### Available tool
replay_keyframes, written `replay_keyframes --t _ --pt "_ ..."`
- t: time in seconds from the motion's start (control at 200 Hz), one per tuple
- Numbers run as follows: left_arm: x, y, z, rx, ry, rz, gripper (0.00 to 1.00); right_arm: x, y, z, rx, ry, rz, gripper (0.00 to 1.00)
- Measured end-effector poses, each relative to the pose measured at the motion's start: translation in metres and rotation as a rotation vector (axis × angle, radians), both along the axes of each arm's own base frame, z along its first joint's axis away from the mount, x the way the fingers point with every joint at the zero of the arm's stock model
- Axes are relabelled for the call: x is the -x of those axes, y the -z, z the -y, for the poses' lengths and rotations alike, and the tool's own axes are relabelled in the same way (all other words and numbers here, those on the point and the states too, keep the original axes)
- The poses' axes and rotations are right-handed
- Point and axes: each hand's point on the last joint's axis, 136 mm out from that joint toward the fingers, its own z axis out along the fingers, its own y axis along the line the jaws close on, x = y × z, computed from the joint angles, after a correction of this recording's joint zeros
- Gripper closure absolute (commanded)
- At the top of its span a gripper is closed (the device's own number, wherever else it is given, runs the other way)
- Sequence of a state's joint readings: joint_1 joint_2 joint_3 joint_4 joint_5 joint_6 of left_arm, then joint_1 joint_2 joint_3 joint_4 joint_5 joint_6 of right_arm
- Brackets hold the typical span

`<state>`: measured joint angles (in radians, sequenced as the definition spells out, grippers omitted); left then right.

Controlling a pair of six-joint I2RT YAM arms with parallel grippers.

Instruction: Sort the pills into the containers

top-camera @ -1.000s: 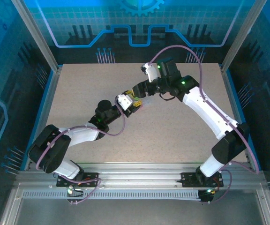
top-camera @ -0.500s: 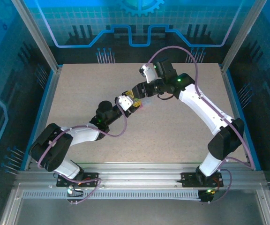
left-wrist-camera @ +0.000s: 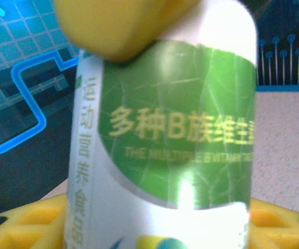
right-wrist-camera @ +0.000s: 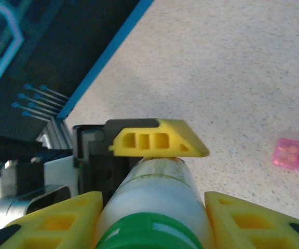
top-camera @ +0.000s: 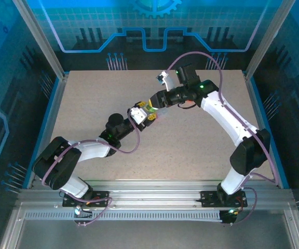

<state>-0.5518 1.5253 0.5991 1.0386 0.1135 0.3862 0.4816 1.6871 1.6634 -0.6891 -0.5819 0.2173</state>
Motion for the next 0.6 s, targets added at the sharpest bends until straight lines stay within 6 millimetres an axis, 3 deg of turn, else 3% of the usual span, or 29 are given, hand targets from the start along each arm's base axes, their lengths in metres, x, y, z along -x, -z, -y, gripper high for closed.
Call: replay_keyframes --t 0.175,0.415,0.6 --pt "0.008 -0.002 0.006 0.054 0.082 -0.047 0.22 0.020 -0.003 -0.003 0.006 -0.175 0.099 0.66" --pt "0.031 -0.006 0.011 0.157 0.302 -0.180 0.24 0.042 -0.020 0.002 0.083 -0.428 0.373 0.67" --pt "0.048 -0.006 0.013 0.189 0.419 -0.245 0.26 0.057 -0.023 0.008 0.154 -0.553 0.486 0.67"
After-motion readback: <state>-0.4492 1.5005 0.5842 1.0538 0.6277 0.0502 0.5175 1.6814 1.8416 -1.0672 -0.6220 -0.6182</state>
